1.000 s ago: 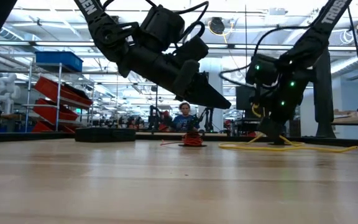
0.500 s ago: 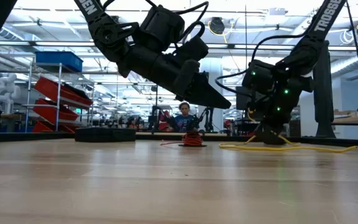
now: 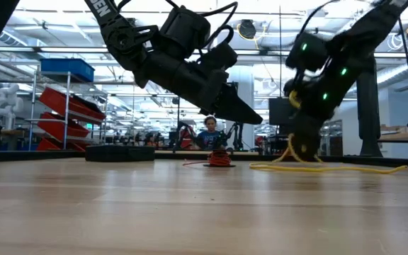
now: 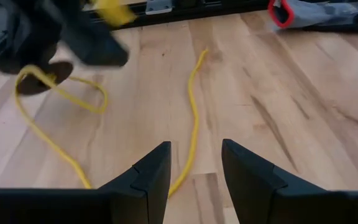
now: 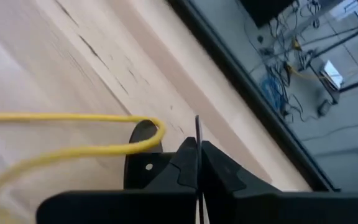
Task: Coil cords
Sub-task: Coil the yellow wire on the spool
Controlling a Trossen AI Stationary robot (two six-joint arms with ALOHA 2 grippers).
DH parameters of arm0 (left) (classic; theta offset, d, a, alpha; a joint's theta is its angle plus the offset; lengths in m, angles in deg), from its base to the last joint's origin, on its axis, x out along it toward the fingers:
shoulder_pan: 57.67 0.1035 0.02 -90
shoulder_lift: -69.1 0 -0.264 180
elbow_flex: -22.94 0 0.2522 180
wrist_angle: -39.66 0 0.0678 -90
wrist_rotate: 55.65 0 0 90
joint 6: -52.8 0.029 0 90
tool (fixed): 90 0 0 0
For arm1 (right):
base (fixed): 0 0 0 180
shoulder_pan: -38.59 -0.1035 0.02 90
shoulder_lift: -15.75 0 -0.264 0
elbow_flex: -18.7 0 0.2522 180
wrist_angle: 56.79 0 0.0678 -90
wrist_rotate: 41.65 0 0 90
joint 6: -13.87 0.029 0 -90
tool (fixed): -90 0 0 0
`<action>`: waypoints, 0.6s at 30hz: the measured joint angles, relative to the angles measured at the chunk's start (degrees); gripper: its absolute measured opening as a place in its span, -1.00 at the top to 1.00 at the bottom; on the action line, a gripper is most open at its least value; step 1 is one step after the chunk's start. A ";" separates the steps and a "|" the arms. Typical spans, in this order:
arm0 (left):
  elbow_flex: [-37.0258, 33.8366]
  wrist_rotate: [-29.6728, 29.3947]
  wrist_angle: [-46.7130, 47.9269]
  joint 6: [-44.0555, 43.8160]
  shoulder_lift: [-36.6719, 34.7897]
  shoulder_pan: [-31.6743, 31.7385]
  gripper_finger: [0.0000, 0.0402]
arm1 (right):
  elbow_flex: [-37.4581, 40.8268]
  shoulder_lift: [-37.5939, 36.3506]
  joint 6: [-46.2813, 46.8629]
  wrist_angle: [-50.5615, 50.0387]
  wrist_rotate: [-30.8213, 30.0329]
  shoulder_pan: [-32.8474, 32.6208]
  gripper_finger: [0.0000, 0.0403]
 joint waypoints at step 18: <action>0.02 -3.67 -15.15 -1.90 -0.02 0.01 0.25 | -0.09 -26.98 3.52 -5.87 -5.00 -20.39 1.00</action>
